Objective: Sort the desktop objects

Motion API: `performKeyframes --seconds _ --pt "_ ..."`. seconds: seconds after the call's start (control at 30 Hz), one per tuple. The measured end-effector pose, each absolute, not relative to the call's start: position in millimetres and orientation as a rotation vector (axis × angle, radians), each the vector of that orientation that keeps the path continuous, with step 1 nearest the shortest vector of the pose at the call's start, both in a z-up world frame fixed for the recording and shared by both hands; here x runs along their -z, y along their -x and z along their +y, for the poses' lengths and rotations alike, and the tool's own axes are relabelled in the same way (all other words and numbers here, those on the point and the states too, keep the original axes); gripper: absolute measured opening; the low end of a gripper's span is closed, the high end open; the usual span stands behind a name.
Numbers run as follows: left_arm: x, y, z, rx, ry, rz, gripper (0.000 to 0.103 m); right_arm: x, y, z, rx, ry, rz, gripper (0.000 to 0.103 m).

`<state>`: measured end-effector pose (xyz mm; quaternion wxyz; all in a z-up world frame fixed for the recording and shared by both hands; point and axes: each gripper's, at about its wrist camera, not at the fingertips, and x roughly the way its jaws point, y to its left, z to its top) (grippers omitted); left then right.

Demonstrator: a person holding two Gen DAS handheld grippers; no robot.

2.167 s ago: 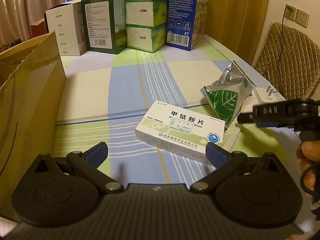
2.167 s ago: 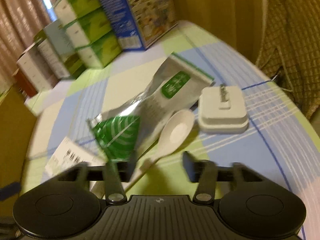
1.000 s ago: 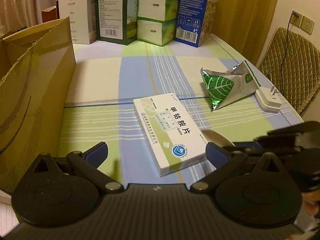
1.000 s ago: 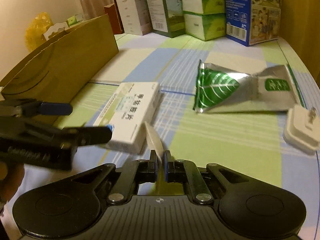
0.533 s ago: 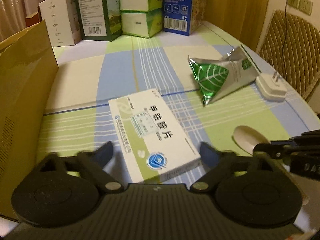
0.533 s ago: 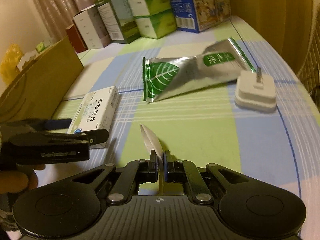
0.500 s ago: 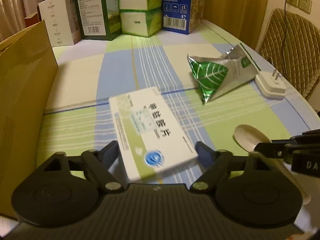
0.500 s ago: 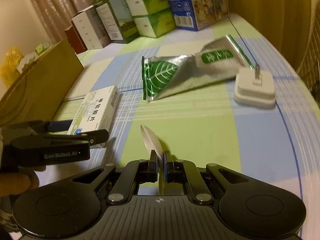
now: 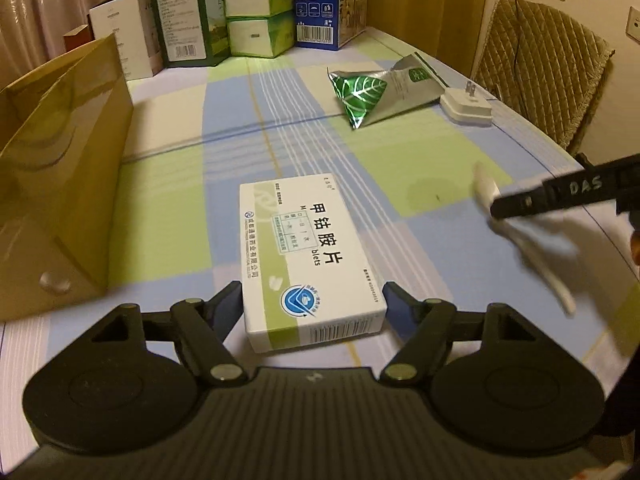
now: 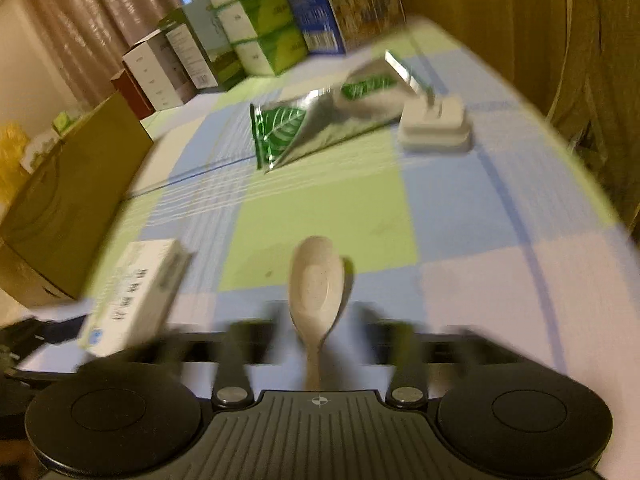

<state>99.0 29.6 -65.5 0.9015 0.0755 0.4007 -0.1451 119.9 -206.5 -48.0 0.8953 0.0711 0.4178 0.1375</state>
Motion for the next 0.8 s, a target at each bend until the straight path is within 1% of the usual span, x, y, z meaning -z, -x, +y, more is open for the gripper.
performKeyframes --seconds 0.03,0.1,0.17,0.27,0.43,0.5,0.63,0.7,0.77,0.8 --pt "66.1 -95.4 29.9 0.297 -0.161 0.826 0.077 46.8 -116.6 -204.2 -0.293 -0.119 0.849 0.079" --pt "66.6 -91.0 29.6 0.28 -0.177 0.814 0.08 46.7 -112.0 -195.3 -0.293 -0.018 0.827 0.079" --pt "65.4 -90.8 31.4 0.275 -0.152 0.81 0.081 48.7 -111.2 -188.9 -0.295 0.034 0.81 0.079" --pt "62.2 -94.1 30.3 0.273 -0.145 0.795 0.082 54.1 -114.1 -187.2 -0.296 -0.001 0.811 0.079" --pt "59.1 -101.0 28.8 0.263 -0.154 0.774 0.085 65.7 -117.0 -173.2 -0.269 0.086 0.778 0.078" --pt "59.4 -102.6 28.9 0.264 -0.154 0.769 0.087 71.4 -118.9 -170.0 -0.264 0.089 0.78 0.07" --pt "61.9 -105.8 30.7 0.262 -0.146 0.77 0.087 74.3 -119.2 -166.7 -0.256 0.086 0.75 0.066" --pt "63.2 -107.8 31.7 0.259 -0.139 0.772 0.087 75.1 -119.1 -163.5 -0.265 0.103 0.732 0.058" --pt "64.5 -108.9 31.3 0.258 -0.14 0.772 0.087 75.4 -119.8 -161.8 -0.27 0.1 0.725 0.053" --pt "65.2 -109.6 31.4 0.258 -0.138 0.774 0.087 75.0 -120.5 -161.3 -0.269 0.097 0.723 0.047"
